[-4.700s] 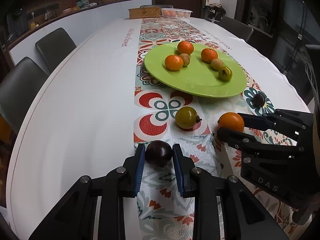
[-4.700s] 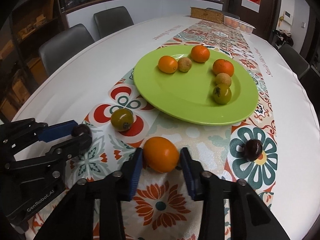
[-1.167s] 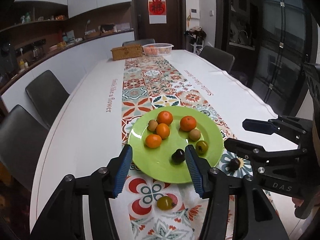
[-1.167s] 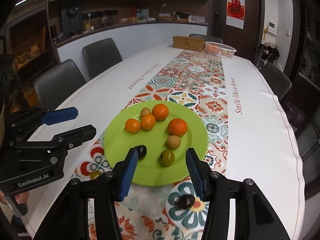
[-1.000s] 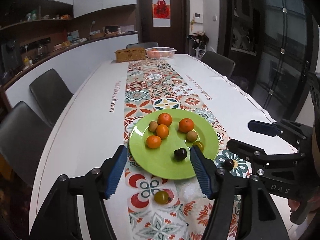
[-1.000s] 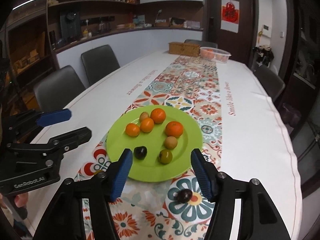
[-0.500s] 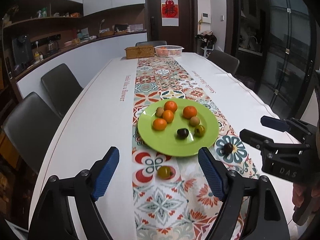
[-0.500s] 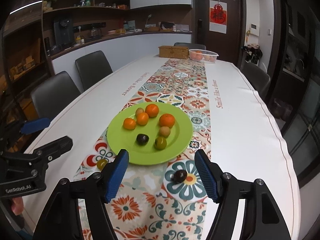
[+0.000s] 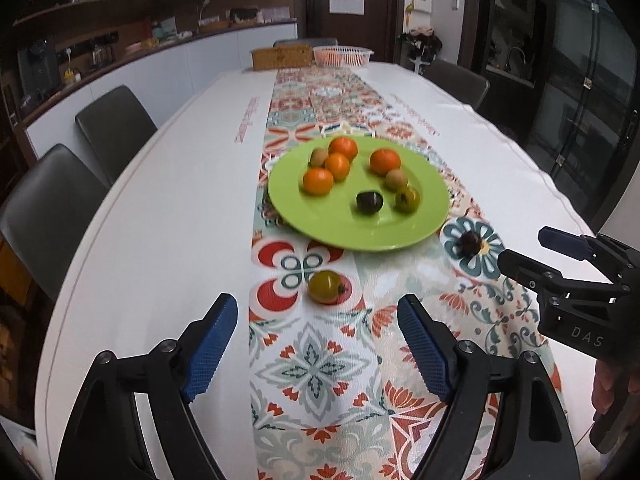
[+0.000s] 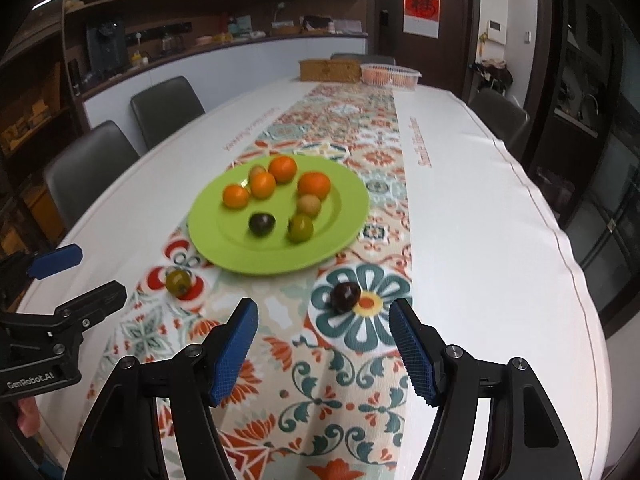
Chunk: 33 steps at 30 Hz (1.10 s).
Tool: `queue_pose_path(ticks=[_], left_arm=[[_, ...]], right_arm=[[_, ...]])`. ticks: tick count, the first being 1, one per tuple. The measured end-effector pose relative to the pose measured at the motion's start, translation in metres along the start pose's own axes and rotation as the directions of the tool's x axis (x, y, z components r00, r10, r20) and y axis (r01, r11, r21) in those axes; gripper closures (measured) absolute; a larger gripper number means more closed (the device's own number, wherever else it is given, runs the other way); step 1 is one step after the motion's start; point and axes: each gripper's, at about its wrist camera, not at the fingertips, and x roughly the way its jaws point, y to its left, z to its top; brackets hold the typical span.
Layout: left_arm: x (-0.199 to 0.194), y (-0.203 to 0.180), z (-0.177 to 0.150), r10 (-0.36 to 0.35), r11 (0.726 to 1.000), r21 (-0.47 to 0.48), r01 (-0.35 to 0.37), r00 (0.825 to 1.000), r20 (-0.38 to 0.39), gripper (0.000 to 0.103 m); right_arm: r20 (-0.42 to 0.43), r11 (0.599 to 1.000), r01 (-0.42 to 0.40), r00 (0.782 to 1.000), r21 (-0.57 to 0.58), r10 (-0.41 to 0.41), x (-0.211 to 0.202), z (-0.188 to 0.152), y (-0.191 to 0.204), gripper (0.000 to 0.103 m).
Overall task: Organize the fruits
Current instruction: 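Move the left tool toward a green-yellow fruit while the right tool approaches another dark plum, then grasp the green-yellow fruit with the left tool while the right tool grasps the dark plum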
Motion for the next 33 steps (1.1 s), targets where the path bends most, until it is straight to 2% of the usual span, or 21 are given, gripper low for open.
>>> queue_pose_path(ticks=[6, 12, 18, 26, 33], left_arm=[[0.023, 0.000, -0.004, 0.007, 1.000, 0.008, -0.006, 0.999, -0.052, 0.021], [0.040, 0.003, 0.002, 0.011, 1.000, 0.005, -0.010, 0.998, -0.059, 0.021], [0.054, 0.005, 0.010, 0.026, 1.000, -0.009, -0.026, 0.998, -0.064, 0.022], [0.073, 0.009, 0.010, 0.001, 0.999, -0.045, -0.006, 0.994, -0.107, 0.044], [0.079, 0.005, 0.014, -0.025, 0.999, -0.038, 0.020, 0.993, -0.118, 0.058]], right_arm=[[-0.048, 1.000, 0.022, 0.999, 0.014, -0.021, 0.019, -0.007, -0.007, 0.034], [-0.074, 0.999, 0.043, 0.996, 0.029, -0.041, 0.039, -0.001, -0.014, 0.035], [-0.101, 0.998, 0.038, 0.994, 0.049, -0.033, 0.056, 0.003, -0.019, 0.041], [-0.131, 0.998, 0.026, 0.991, 0.051, -0.019, 0.075, 0.007, -0.021, 0.052], [-0.144, 0.998, 0.016, 0.990, 0.054, -0.008, 0.084, 0.006, -0.021, 0.059]])
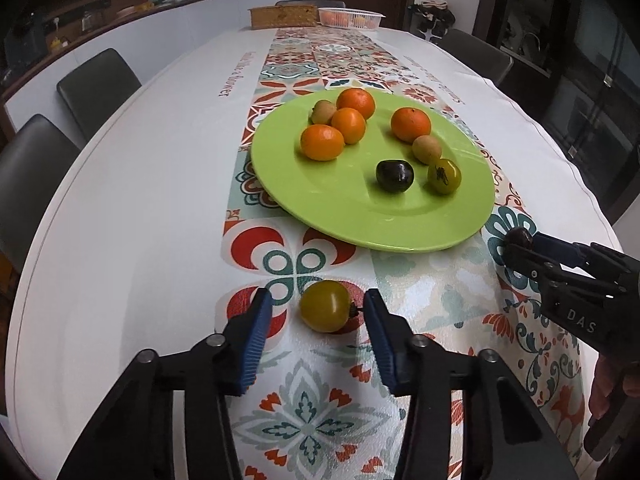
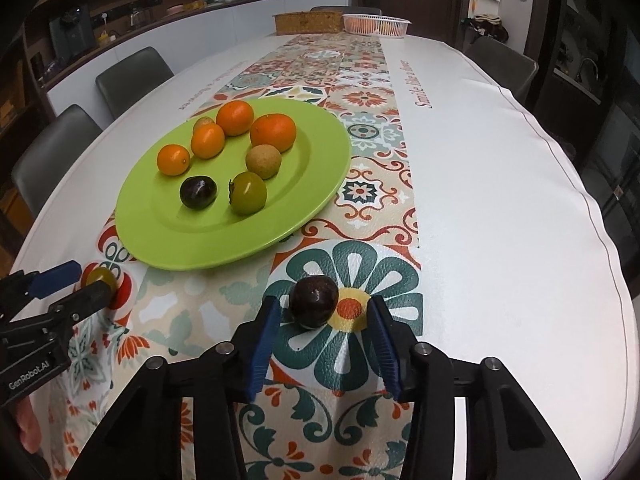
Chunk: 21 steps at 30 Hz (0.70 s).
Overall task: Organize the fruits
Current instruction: 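Grasp the green-yellow fruit with the left tool while the right tool grasps the dark plum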
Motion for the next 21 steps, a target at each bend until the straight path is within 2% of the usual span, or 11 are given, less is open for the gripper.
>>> queue_pose_path(ticks=[6, 10, 21], left_arm=[[0.005, -0.001, 0.000, -0.008, 1.000, -0.004, 0.008, 1.000, -0.014, 0.069], [0.002, 0.000, 0.000, -0.006, 1.000, -0.006, 0.005, 1.000, -0.010, 0.073], [-0.015, -0.003, -0.003, -0.024, 1.000, 0.012, 0.024, 0.999, 0.033, 0.074]], right_arm=[[0.005, 1.000, 0.008, 1.000, -0.012, -0.008, 0.002, 0.002, 0.000, 0.063], [0.007, 1.000, -0.012, 1.000, -0.015, 0.012, 0.001, 0.003, 0.002, 0.075], [0.032, 0.999, -0.027, 0.999, -0.031, 0.028, -0.018, -0.003, 0.009, 0.075]])
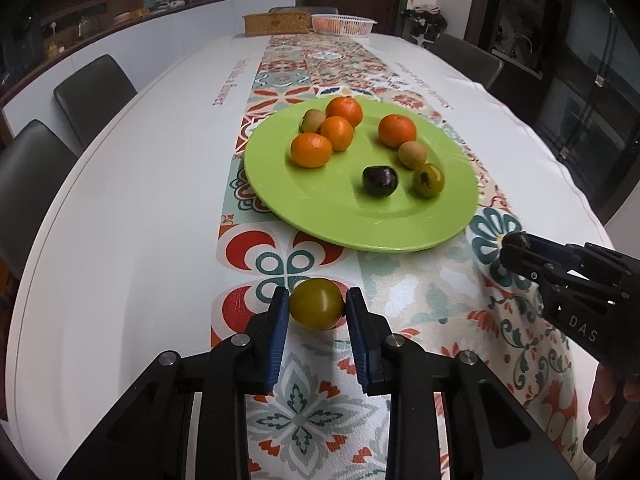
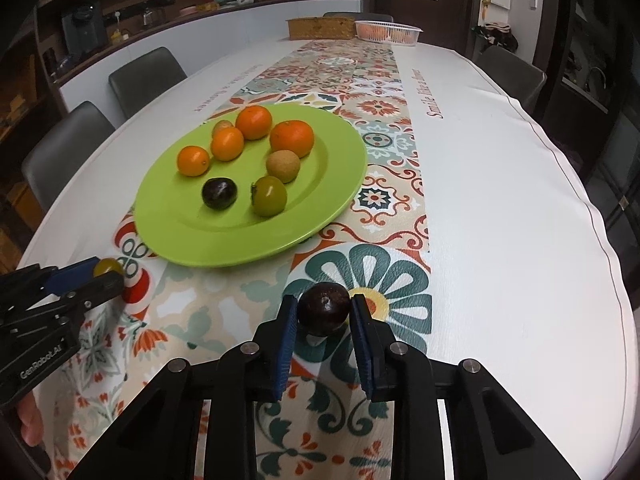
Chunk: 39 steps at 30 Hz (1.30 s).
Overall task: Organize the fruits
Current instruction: 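Grasp the green-yellow fruit with the left tool while the right tool grasps the dark plum, then carry the green-yellow fruit with the left tool onto the plate while the right tool carries the plum there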
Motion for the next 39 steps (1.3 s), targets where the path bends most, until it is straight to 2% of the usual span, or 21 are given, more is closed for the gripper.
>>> queue_pose_path(ticks=[9, 23, 39], left_arm=[[-0.030, -0.005, 0.000, -0.017, 1.000, 0.001, 0.017, 0.998, 0.062, 0.074], [-0.071, -0.015, 0.020, -0.041, 0.998, 0.046, 0.033, 0.984, 0.171, 0.074], [-0.063, -0.014, 0.054, -0.042, 0.995, 0.093, 0.023, 0.978, 0.206, 0.074]], right_arm=[[0.063, 0.999, -0.038, 0.997, -0.018, 0.039, -0.035, -0.002, 0.011, 0.075], [0.165, 0.994, -0.083, 0.982, -0.075, 0.094, -0.076, 0.015, 0.028, 0.075], [0.200, 0.990, -0.093, 0.973, -0.109, 0.113, -0.071, 0.053, 0.035, 0.075]])
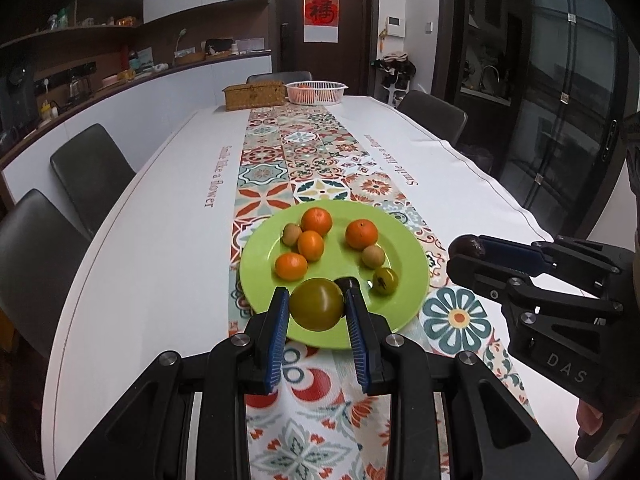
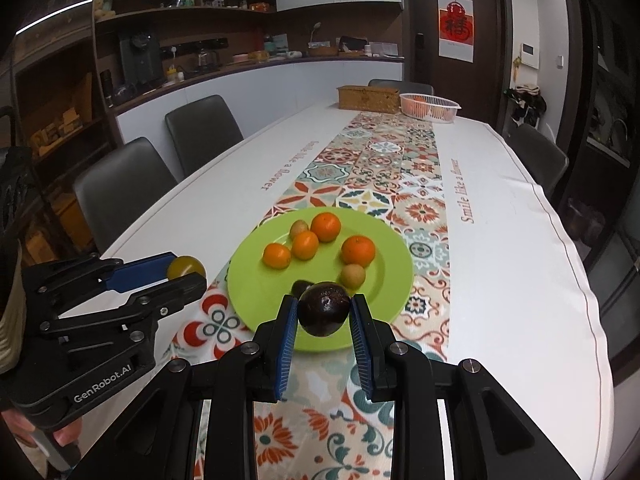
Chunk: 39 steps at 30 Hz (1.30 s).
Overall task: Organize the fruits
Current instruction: 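Carry the green-yellow fruit with the left tool onto the plate while the right tool carries the plum there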
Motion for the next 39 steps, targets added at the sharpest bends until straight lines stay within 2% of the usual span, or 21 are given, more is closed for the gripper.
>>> queue_pose_path(ticks=[18, 32, 39], left_arm=[[0.049, 0.013, 0.023, -0.033, 0.999, 0.030, 0.033, 0.999, -0.023, 0.074], [0.091, 0.025, 0.025, -0.077, 0.996, 0.040, 0.080, 0.995, -0.070, 0.074], [0.102, 0.026, 0.023, -0.080, 0.995, 0.052, 0.085, 0.993, -0.087, 0.070]], right_arm=[[-0.063, 1.000, -0.006, 0.998, -0.024, 0.004, 0.059, 0.023, -0.012, 0.075], [-0.153, 0.998, -0.058, 0.987, -0.022, 0.054, 0.114, 0.026, -0.020, 0.075], [-0.164, 0.997, -0.064, 0.985, -0.038, 0.057, 0.124, 0.025, -0.019, 0.075]])
